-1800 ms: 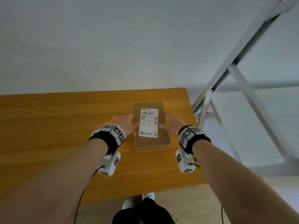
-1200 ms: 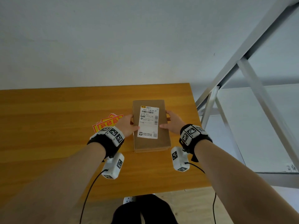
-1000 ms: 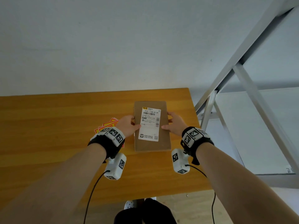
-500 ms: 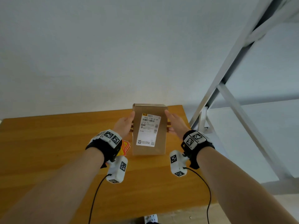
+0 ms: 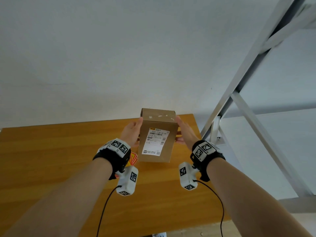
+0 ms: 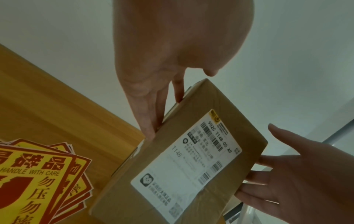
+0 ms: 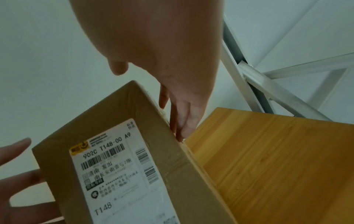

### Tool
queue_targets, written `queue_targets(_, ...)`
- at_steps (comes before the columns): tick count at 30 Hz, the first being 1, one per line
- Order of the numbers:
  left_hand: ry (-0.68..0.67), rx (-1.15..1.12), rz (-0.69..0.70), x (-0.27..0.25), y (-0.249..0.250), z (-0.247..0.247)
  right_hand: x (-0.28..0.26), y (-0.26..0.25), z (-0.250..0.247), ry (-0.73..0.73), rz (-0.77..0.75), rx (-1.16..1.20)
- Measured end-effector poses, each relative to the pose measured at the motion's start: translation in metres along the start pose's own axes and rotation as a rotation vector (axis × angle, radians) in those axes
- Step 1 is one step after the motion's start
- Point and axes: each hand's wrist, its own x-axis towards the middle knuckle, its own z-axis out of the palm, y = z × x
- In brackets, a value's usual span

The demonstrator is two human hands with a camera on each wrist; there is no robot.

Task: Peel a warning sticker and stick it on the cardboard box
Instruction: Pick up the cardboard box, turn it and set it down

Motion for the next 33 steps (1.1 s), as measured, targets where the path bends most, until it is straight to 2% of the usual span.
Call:
queue_targets(10, -0.062, -0.092, -0.049, 0.012, -0.010, 0.009, 0.002, 0.006, -0.004, -0.036, -0.084, 0.044)
queue_targets(16, -0.067, -0.032, -0.041, 0.014, -0.017, 0.012, 0.006, 0.011, -0.004, -0.016, -0.093, -0.017)
queue_targets(22, -0.049, 0.114, 0.050, 0.012, -0.022, 0.013, 0.006, 0.016, -0.004, -0.011, -0.098, -0.023)
queue_targets(33, 0.071, 0.413, 0.229, 0.002, -0.018, 0.000, -0.008, 0.009, -0.006, 0.087, -0.240, -0.343)
